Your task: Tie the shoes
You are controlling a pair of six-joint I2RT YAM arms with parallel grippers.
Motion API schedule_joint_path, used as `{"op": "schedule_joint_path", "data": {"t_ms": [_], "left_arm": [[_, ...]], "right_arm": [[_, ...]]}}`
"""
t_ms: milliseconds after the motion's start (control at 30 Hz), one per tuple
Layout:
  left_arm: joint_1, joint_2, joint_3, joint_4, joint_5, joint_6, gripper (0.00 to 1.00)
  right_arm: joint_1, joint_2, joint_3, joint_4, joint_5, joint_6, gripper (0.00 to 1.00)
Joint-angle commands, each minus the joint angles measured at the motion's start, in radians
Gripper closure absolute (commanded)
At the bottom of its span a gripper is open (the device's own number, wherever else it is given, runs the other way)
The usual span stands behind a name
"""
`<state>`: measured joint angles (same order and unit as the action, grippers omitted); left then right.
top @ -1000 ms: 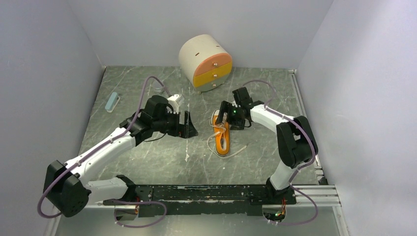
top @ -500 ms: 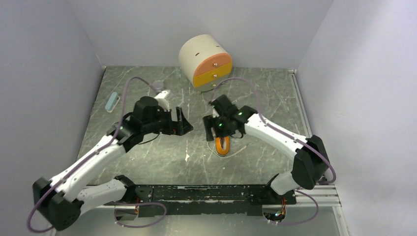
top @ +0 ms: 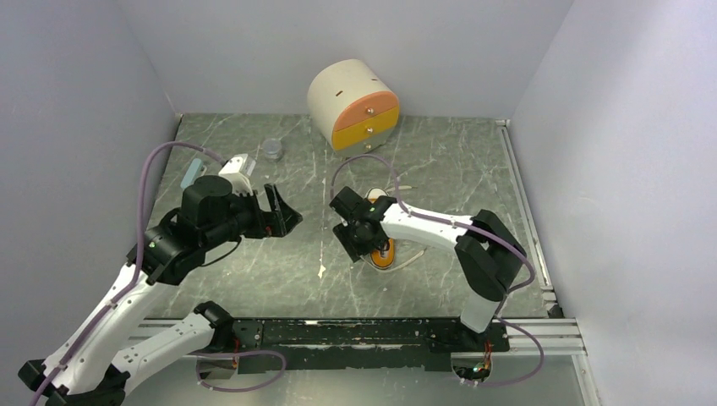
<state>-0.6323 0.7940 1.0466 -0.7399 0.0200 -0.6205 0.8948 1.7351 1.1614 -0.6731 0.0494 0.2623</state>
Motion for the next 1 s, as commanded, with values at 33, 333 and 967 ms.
{"op": "schedule_joint_path", "data": {"t_ms": [33,333,967], "left_arm": [[-0.004,-0.017,0.091,-0.101,-0.064,0.038,0.03],[-0.004,-0.029,0.100,-0.136,-0.058,0.036,0.03],[-0.003,0.087,-0.216,0.319,0.103,-0.085,0.03]], "right_arm": [[0.069,0.059,-0.020,0.051,0.100,-0.026,0.45],[0.114,0.142,-0.035,0.074,0.167,0.030,0.54],[0.006,-0.100,-0.063,0.314,-0.334,0.467,0.74]]}}
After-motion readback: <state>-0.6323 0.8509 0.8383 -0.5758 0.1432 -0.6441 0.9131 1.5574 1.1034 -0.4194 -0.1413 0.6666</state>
